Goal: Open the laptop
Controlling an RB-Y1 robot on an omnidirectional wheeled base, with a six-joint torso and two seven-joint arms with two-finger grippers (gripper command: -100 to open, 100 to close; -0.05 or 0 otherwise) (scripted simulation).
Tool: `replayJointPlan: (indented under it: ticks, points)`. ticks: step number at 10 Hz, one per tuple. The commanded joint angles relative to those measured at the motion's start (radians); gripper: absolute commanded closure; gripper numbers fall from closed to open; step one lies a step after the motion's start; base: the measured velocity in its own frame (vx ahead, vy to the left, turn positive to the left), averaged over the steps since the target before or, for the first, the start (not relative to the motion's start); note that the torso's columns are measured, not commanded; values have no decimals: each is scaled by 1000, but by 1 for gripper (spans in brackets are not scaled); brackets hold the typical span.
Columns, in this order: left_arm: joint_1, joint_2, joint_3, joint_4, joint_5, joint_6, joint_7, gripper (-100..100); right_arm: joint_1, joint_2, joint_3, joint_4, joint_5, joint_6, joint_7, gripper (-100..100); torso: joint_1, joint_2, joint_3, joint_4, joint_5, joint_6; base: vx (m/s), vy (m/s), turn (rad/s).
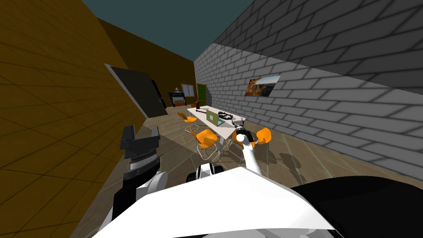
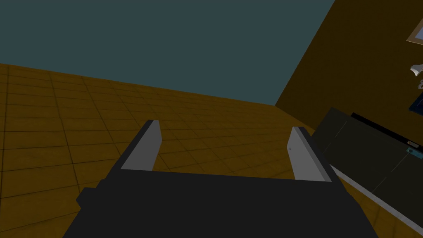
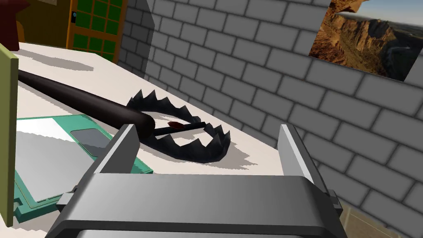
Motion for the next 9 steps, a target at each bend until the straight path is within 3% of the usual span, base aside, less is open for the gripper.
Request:
replayJointPlan:
  ticks: [1, 2, 3, 7, 8, 9]
  points:
    - [0, 0, 0, 0, 0, 0, 0, 0, -51, 1, -33, 52, -56, 65, -61, -100, 0, 0, 0, 0, 0, 1, 23, 8, 71]
    - [0, 0, 0, 0, 0, 0, 0, 0, -82, 3, -51, 86, -89, 88, -90, -100, 0, 0, 0, 0, 0, 0, 29, 9, 151]
    - [0, 0, 0, 0, 0, 0, 0, 0, -82, 3, -51, 86, -89, 97, -94, -100, 0, -1, 0, 0, 0, 0, 24, 2, 46]
    - [0, 0, 0, 0, 0, 0, 0, 0, -197, 10, -114, 209, -210, 216, -213, -100, 0, -1, 0, 0, 0, 0, 30, 3, 110]
    - [0, 0, 0, 0, 0, 0, 0, 0, -197, 10, -114, 216, -210, 216, -216, -100, 0, 0, 0, 0, 0, 0, 23, 2, 27]
    - [0, 0, 0, 0, 0, 0, 0, 0, -223, 12, -129, 246, -238, 243, -244, -100, 0, 1, 0, 0, 0, 1, 17, 2, 55]
